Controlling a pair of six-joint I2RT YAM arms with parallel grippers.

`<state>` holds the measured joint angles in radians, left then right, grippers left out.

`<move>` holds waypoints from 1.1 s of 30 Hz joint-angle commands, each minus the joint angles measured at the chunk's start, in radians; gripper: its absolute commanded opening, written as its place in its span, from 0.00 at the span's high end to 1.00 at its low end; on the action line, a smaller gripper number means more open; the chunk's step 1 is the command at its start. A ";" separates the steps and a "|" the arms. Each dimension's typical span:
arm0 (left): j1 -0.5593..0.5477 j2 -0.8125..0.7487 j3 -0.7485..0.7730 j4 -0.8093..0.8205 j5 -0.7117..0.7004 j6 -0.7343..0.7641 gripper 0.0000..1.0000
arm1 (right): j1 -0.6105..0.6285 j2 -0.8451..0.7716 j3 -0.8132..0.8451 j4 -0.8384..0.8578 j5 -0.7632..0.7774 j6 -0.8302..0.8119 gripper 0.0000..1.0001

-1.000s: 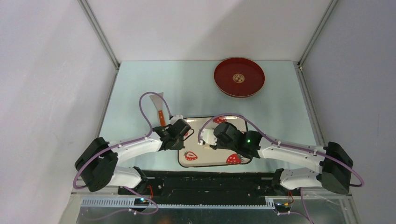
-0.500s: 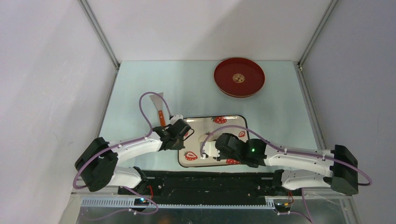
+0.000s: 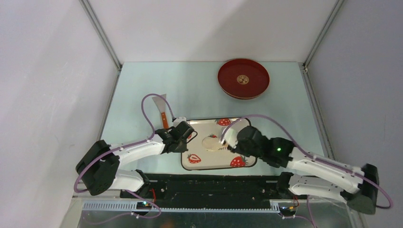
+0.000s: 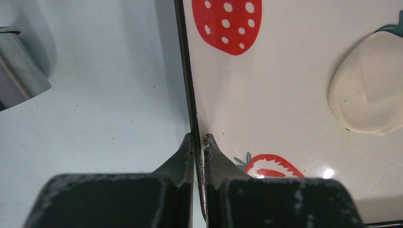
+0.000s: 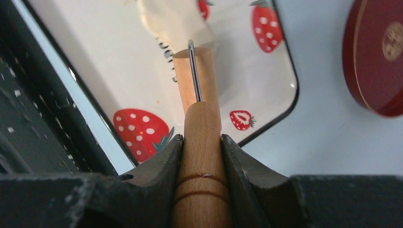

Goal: Roll out the dumpling wrappers from the dough

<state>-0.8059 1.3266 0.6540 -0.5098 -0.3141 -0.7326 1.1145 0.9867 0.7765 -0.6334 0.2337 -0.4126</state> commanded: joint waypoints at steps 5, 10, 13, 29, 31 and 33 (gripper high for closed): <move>0.002 0.024 -0.044 -0.134 -0.027 0.042 0.96 | -0.311 -0.278 0.080 0.113 -0.199 0.277 1.00; 0.002 0.005 -0.031 -0.135 -0.026 0.042 0.89 | -0.691 -0.296 0.089 0.069 -0.405 0.476 1.00; 0.002 -0.033 -0.016 -0.135 -0.021 0.045 0.77 | -0.992 -0.256 0.093 0.024 -0.651 0.571 1.00; 0.293 -0.433 0.071 -0.127 0.261 0.120 0.10 | -1.478 0.073 -0.006 0.133 -0.957 0.762 1.00; 0.350 -0.463 0.069 -0.124 0.331 0.134 0.10 | -1.499 0.106 -0.022 0.160 -0.904 0.763 1.00; 0.407 -0.488 0.066 -0.123 0.388 0.148 0.10 | -1.516 0.141 -0.028 0.178 -0.872 0.750 1.00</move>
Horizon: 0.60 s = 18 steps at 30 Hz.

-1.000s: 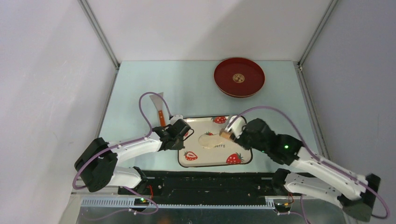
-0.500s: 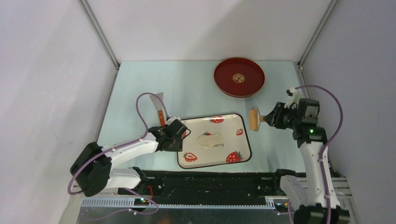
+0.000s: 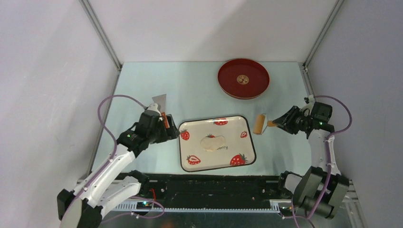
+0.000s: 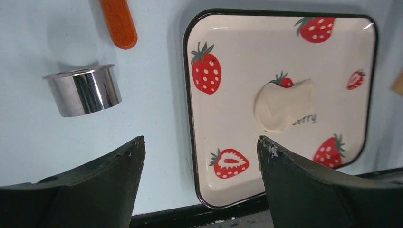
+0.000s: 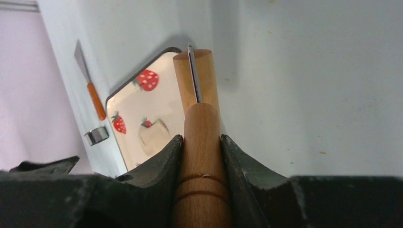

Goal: Roll out the dumpling wrappers from the dough

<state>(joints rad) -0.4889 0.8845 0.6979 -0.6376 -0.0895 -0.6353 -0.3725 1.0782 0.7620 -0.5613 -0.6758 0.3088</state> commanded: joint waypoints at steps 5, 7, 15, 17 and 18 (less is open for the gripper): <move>0.239 -0.072 0.002 0.004 0.269 0.062 0.10 | -0.051 0.124 -0.016 0.126 0.093 0.008 0.82; 0.285 -0.078 -0.006 0.003 0.288 0.062 0.10 | -0.054 0.139 -0.015 0.121 0.135 0.009 0.70; 0.368 -0.063 -0.021 -0.035 0.194 0.084 0.12 | -0.046 0.167 -0.013 0.048 0.465 0.023 0.09; 0.368 -0.054 -0.016 -0.055 0.155 0.084 0.14 | -0.048 0.150 -0.014 0.040 0.561 0.034 0.02; 0.368 -0.051 -0.009 -0.071 0.139 0.082 0.15 | -0.049 0.132 -0.014 0.038 0.577 0.040 0.01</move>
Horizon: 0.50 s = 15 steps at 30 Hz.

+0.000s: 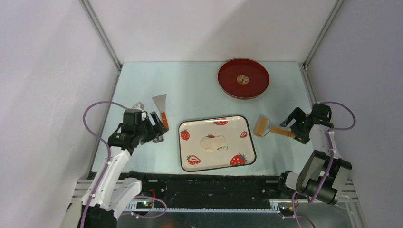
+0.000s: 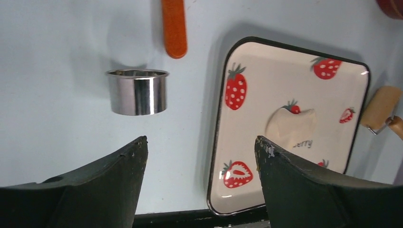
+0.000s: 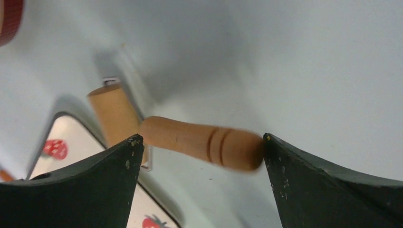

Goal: Roll out the dumpling wrappers from the dough

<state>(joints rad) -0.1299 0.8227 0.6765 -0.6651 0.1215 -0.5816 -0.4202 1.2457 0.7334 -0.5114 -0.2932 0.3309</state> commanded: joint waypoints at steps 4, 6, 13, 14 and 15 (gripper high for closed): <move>0.008 0.045 0.039 -0.099 -0.202 0.016 0.15 | 0.013 -0.121 0.017 -0.020 0.242 0.026 0.01; 0.009 0.071 0.042 -0.117 -0.231 0.005 0.16 | 0.039 -0.159 0.029 -0.038 0.266 0.021 0.01; 0.018 0.156 0.026 -0.109 -0.270 -0.056 0.22 | 0.187 -0.301 0.129 -0.097 0.243 0.038 0.01; 0.025 0.171 0.022 -0.101 -0.261 -0.059 0.26 | 0.193 -0.320 0.143 -0.115 0.223 0.054 0.01; 0.029 0.177 0.019 -0.086 -0.254 -0.059 0.28 | 0.197 -0.329 0.150 -0.127 0.165 0.067 0.00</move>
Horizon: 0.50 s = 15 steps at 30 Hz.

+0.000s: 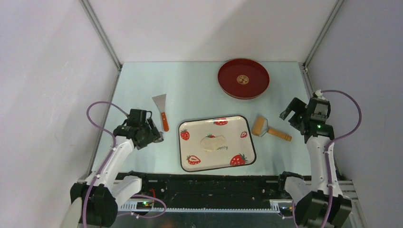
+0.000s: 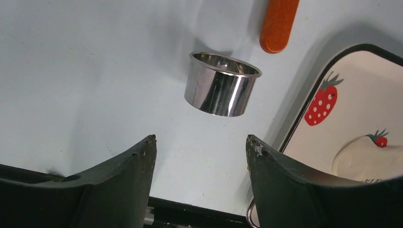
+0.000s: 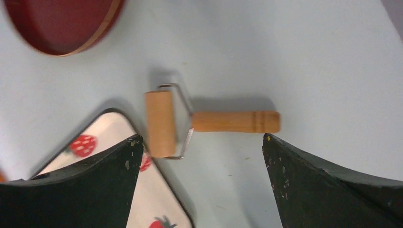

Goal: Roll out the dumpling wrappers from the dough

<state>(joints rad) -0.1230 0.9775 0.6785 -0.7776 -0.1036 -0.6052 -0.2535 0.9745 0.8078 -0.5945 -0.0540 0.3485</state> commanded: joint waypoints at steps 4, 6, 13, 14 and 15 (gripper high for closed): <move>0.048 0.059 0.013 0.074 0.004 -0.027 0.39 | 0.061 -0.064 0.097 -0.109 -0.188 0.075 0.01; 0.065 0.068 0.007 0.103 0.041 -0.020 0.42 | 0.095 -0.063 0.097 -0.134 -0.196 0.083 0.01; 0.105 0.069 0.023 0.168 0.155 0.022 0.39 | 0.258 -0.051 0.096 -0.178 -0.177 0.104 0.01; 0.116 0.068 0.029 0.170 0.178 0.028 0.39 | 0.273 -0.047 0.097 -0.181 -0.181 0.107 0.01; 0.135 0.067 0.031 0.172 0.191 0.039 0.39 | 0.299 -0.042 0.096 -0.181 -0.189 0.110 0.00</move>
<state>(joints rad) -0.0315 1.0599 0.6781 -0.6567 0.0025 -0.6083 -0.0235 0.9241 0.8776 -0.7509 -0.2211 0.4320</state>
